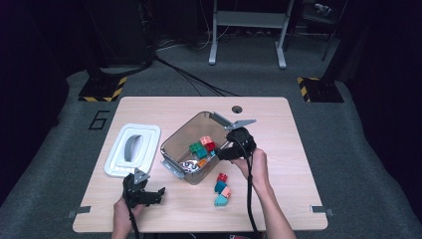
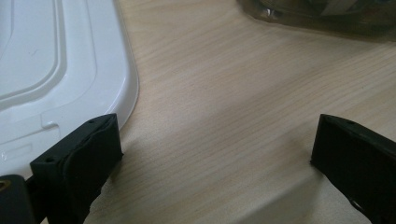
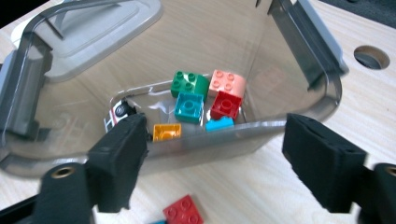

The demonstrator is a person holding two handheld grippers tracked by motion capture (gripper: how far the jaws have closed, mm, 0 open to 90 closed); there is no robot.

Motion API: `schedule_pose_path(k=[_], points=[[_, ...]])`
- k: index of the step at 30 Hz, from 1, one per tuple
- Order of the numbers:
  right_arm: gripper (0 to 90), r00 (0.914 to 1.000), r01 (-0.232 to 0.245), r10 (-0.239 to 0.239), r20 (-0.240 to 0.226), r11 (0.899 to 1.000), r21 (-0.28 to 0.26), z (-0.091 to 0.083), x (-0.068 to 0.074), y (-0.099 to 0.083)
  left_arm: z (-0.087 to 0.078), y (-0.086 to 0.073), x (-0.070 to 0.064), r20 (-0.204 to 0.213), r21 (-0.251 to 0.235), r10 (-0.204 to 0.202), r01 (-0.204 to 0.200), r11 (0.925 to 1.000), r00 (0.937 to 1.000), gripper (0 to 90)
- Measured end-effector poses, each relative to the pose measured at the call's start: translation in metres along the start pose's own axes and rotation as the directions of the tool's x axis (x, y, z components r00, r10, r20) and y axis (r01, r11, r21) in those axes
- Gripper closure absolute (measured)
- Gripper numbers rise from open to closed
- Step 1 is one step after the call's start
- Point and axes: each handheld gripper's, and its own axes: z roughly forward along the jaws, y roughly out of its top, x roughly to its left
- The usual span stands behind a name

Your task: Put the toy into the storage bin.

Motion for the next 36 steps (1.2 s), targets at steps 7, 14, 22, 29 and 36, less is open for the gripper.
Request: schedule_pose_path(k=[7,14,22,29,36], points=[[14.6,0.9998,-0.021,0.021,-0.006,1.000,-0.005,-0.010,0.002,-0.028,0.000,0.000,0.000,-0.002,-0.003,0.002,-0.002,1.0000,1.0000,1.5],[9.6,0.9996,-0.022,0.022,-0.016,1.000,0.011,-0.004,0.010,-0.057,0.000,0.000,0.000,-0.002,-0.003,0.001,-0.001,1.0000,1.0000,1.5],[4.4,0.9981,-0.049,0.050,-0.037,0.998,0.038,0.008,0.011,-0.082,0.000,0.000,0.000,-0.002,-0.003,0.001,-0.001,1.0000,1.0000,1.5],[2.3,0.9958,-0.074,0.077,-0.050,0.995,0.064,0.020,0.013,-0.101,0.000,0.000,0.000,-0.003,-0.004,0.002,-0.002,1.0000,1.0000,1.5],[2.9,0.9942,-0.098,0.102,-0.035,0.990,0.104,0.031,0.017,-0.117,0.000,0.000,0.000,-0.003,-0.004,0.002,-0.002,1.0000,1.0000,1.5]])
